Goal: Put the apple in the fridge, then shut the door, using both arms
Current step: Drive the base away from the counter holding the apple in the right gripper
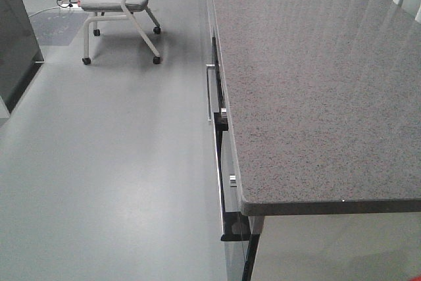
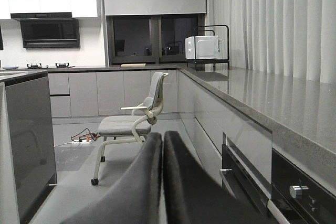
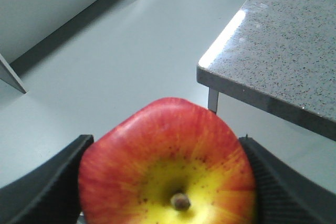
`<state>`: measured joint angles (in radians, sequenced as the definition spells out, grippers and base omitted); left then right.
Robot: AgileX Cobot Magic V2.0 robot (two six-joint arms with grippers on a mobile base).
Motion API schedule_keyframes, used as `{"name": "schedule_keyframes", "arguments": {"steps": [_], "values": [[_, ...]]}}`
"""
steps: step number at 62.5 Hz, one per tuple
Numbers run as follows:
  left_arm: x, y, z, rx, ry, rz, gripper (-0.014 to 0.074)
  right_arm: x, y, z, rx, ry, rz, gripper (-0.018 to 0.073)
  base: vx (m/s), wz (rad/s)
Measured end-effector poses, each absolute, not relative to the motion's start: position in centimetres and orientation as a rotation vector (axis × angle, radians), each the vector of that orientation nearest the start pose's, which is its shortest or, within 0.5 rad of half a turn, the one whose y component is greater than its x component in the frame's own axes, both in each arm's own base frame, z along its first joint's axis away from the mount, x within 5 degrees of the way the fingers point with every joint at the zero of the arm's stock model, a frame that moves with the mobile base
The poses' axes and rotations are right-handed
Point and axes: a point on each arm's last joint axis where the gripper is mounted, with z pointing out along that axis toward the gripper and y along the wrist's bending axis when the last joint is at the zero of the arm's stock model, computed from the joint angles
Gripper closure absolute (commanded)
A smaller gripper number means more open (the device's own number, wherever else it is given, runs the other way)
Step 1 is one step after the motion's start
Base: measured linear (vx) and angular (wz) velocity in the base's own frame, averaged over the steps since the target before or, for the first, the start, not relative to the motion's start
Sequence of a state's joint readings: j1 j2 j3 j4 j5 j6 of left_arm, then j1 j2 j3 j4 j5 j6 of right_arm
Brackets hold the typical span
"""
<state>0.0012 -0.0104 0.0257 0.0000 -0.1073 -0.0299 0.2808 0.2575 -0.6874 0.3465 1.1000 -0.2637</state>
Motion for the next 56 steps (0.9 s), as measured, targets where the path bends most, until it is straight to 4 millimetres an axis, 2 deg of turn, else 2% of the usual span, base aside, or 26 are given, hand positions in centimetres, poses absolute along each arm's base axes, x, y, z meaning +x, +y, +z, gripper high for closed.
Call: {"name": "schedule_keyframes", "arguments": {"steps": [16, 56], "values": [[5.5, 0.0, 21.5, -0.022, 1.391, -0.024, 0.0603, -1.0, 2.9, 32.5, -0.614, 2.037, 0.471, 0.0169, 0.0, 0.0], [5.5, 0.0, 21.5, -0.022, 1.391, -0.024, 0.0603, -1.1, 3.0, 32.5, -0.617, 2.04, 0.48, 0.0169, 0.0, 0.0]]}}
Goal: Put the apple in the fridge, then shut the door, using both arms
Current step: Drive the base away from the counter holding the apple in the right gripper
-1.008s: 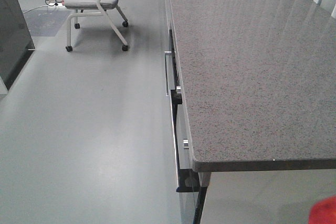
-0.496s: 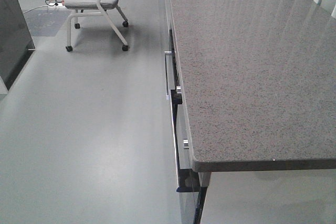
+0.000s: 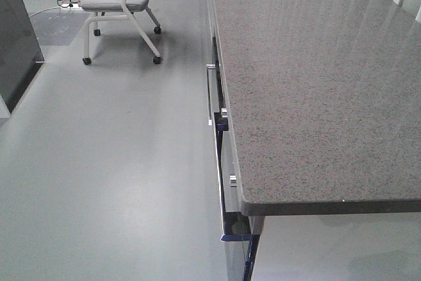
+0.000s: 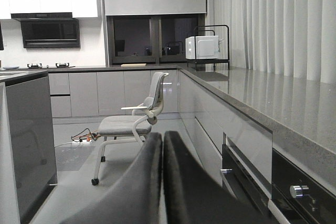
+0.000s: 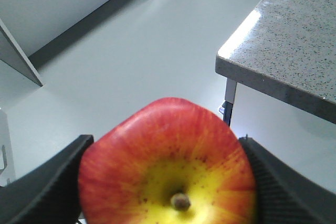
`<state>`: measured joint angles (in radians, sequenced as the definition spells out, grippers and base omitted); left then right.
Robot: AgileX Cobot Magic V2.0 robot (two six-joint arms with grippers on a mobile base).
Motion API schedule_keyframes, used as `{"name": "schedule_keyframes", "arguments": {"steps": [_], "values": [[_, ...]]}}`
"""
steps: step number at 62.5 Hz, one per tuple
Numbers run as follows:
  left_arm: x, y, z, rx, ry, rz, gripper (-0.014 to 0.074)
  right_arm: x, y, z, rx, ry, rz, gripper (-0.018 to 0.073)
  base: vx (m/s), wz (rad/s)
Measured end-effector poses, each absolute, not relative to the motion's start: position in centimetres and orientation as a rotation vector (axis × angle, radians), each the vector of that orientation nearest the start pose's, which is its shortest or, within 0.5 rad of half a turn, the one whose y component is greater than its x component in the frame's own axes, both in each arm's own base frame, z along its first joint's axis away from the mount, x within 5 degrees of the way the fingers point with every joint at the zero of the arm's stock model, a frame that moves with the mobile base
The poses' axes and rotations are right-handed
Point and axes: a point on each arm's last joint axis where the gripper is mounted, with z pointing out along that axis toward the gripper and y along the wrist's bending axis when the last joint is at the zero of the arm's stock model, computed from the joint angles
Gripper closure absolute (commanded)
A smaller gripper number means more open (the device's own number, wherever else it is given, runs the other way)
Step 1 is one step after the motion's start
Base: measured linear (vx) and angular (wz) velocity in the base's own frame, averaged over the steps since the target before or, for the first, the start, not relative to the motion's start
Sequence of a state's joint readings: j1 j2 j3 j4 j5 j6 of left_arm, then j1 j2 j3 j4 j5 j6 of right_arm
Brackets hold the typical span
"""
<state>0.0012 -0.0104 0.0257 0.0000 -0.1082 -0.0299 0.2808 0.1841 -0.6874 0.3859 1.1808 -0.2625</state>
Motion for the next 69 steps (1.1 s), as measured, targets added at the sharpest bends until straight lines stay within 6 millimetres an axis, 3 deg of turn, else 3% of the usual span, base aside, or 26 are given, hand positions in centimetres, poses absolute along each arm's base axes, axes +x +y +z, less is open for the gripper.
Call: {"name": "schedule_keyframes", "arguments": {"steps": [31, 69], "values": [[5.53, 0.01, 21.48, -0.022, 1.391, -0.024, 0.0603, -1.11, 2.98, 32.49, -0.617, 2.04, 0.48, 0.0169, -0.02, 0.1], [5.53, 0.01, 21.48, -0.022, 1.392, -0.024, 0.0603, -1.12, 2.99, 32.5, -0.617, 2.04, 0.482, 0.0169, -0.03, 0.47]]}}
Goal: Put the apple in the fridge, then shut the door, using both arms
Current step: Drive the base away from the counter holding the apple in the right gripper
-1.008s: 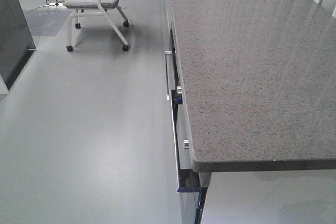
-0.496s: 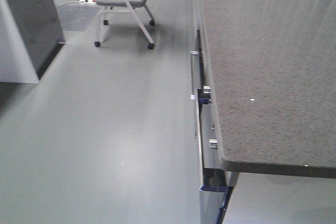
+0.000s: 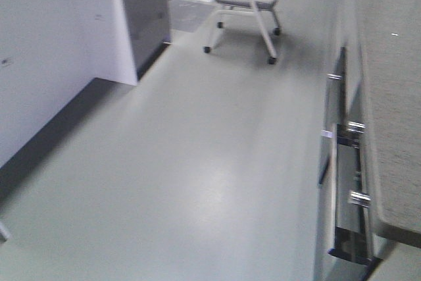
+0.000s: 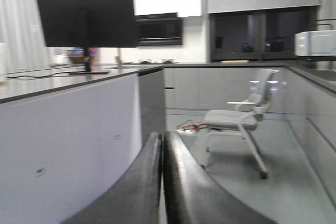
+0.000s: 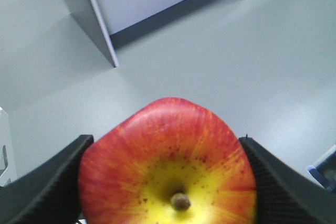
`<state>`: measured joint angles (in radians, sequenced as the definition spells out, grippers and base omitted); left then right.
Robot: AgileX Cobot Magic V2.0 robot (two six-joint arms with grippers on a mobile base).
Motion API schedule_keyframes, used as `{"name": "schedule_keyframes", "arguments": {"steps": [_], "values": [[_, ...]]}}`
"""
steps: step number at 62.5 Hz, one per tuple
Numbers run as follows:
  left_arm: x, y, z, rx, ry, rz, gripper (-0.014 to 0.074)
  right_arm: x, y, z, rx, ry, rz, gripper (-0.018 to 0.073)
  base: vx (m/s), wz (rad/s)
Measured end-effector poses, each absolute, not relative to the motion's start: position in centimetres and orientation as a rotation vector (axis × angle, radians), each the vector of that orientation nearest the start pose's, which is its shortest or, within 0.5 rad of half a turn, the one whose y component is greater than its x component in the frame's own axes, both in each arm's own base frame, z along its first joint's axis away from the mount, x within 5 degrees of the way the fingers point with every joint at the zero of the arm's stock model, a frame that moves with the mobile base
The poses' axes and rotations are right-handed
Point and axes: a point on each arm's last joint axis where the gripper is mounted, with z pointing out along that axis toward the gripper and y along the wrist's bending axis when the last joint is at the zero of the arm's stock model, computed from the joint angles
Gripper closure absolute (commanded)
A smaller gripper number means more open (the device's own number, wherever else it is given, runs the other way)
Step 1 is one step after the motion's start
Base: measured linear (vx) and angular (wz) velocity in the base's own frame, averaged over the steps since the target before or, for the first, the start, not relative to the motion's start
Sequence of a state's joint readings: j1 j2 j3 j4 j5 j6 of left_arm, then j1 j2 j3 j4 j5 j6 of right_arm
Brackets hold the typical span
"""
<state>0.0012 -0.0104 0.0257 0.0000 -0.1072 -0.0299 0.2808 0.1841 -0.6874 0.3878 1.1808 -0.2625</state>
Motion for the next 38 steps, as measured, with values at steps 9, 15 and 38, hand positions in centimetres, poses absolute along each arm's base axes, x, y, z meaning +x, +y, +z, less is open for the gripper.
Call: {"name": "schedule_keyframes", "arguments": {"steps": [9, 15, 38], "values": [[5.53, 0.01, 21.48, -0.022, 1.392, -0.024, 0.0603, -1.12, 2.99, 32.5, -0.617, 2.04, 0.482, 0.0169, -0.03, 0.57], [5.53, 0.01, 21.48, -0.022, 1.392, -0.024, 0.0603, -1.12, 2.99, 32.5, -0.617, 2.04, 0.482, 0.0169, -0.03, 0.54], [5.53, 0.01, 21.48, -0.022, 1.392, -0.024, 0.0603, -1.12, 2.99, 32.5, -0.617, 2.04, 0.482, 0.0169, -0.03, 0.53]]}}
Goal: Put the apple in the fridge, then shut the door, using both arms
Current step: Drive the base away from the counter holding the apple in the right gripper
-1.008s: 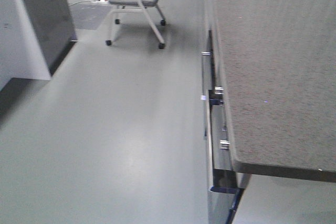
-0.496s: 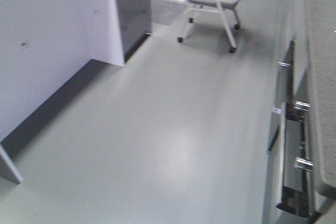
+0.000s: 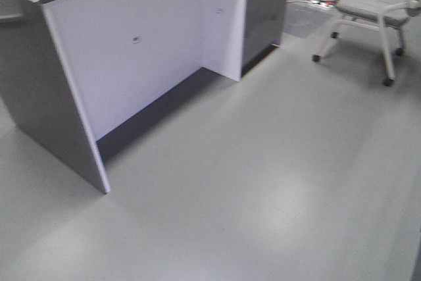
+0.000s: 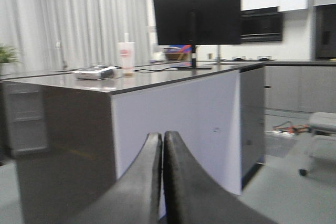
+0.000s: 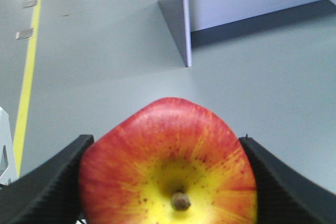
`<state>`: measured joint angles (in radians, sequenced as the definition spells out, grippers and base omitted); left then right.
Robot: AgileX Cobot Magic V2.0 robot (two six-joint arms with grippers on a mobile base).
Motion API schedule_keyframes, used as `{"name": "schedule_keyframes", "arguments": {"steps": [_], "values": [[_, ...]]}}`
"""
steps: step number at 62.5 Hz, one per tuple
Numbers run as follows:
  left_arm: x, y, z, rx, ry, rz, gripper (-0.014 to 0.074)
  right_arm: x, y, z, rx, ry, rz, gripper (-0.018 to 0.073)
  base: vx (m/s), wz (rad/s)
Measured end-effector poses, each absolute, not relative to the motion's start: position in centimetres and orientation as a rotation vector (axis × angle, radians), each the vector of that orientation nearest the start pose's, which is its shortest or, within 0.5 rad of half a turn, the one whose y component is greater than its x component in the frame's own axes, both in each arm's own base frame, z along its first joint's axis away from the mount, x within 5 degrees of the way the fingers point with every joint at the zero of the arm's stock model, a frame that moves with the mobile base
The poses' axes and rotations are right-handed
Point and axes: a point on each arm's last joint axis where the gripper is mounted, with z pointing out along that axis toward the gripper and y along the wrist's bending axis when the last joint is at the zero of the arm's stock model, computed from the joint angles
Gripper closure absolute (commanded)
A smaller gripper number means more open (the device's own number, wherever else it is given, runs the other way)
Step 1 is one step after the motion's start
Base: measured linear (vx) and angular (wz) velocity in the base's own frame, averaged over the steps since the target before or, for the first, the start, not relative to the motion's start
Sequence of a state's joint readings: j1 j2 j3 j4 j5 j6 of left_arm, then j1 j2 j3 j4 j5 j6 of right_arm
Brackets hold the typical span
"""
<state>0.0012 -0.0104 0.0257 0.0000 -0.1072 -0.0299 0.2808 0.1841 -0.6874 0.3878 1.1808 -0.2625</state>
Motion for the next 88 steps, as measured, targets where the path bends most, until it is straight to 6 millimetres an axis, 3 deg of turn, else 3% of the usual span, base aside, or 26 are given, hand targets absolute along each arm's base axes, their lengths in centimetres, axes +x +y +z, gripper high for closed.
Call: {"name": "schedule_keyframes", "arguments": {"steps": [88], "values": [[5.53, 0.01, 21.48, -0.022, 1.391, -0.024, 0.0603, -1.12, 3.0, 32.5, -0.617, 2.04, 0.483, 0.0169, 0.0, 0.49]]}}
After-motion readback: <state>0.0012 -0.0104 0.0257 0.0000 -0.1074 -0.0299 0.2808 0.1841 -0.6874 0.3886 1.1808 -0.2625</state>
